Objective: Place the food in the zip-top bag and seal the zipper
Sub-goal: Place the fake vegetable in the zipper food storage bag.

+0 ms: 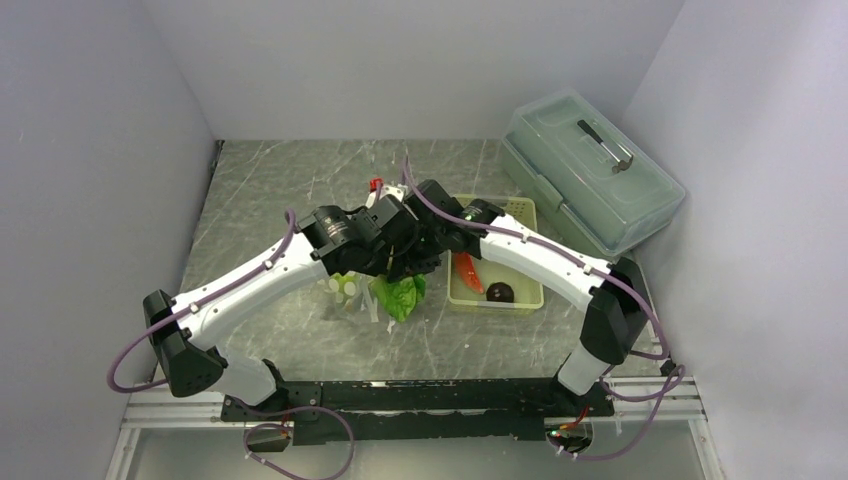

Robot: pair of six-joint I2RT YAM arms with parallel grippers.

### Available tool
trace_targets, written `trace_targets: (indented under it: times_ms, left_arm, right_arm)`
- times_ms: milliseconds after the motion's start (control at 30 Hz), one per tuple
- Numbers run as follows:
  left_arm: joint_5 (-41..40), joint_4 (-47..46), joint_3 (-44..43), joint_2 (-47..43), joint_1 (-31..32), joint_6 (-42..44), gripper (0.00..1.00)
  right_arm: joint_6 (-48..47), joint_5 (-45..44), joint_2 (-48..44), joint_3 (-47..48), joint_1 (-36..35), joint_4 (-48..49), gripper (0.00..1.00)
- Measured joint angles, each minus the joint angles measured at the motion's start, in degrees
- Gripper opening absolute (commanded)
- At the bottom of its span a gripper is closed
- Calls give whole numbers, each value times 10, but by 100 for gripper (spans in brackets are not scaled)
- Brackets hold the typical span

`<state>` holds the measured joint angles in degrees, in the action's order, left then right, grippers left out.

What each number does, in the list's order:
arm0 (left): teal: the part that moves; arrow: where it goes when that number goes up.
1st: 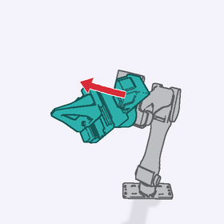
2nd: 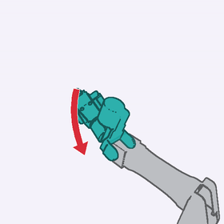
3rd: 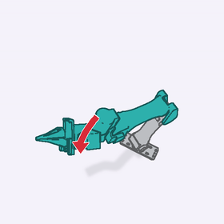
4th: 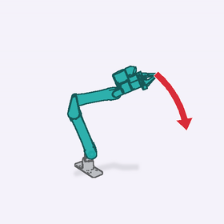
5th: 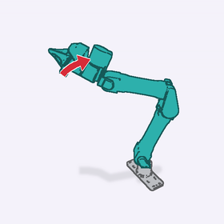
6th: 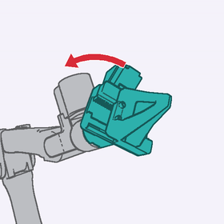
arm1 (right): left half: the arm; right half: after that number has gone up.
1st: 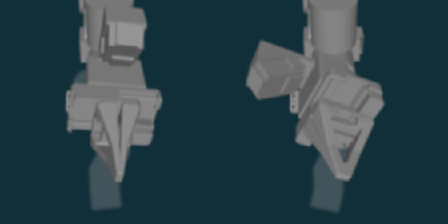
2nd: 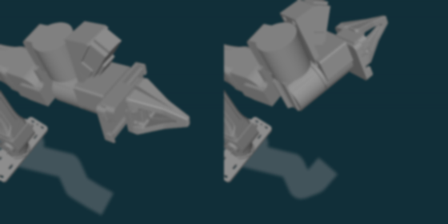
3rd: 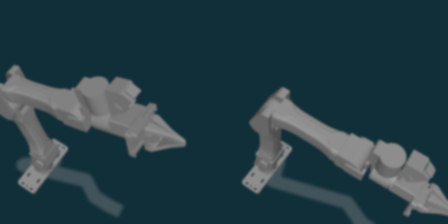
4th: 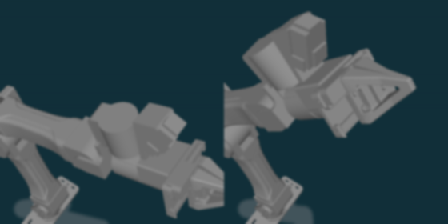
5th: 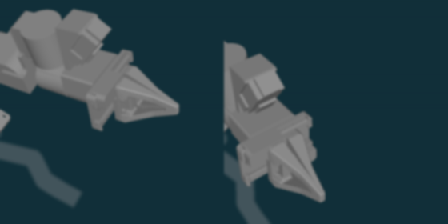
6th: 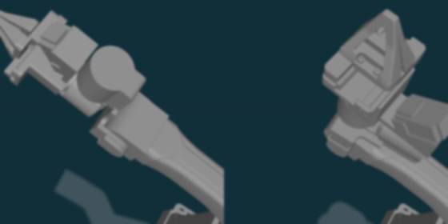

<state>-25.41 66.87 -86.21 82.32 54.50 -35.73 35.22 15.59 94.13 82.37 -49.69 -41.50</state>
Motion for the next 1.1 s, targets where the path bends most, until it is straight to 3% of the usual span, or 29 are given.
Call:
trace_targets:
  times_ms: [467, 833, 1100]
  left_arm:
    - [-3, -11, 8, 0, 31, 0, 0]
    - [3, -13, 8, 11, 48, 13, 0]
    - [32, -26, 9, 12, 48, 21, 0]
  right_arm:
    - [63, 101, -3, -34, 56, 75, 0]
    - [82, 98, -8, -34, 64, 99, 0]
    - [142, 66, -11, -83, 50, 197, 0]
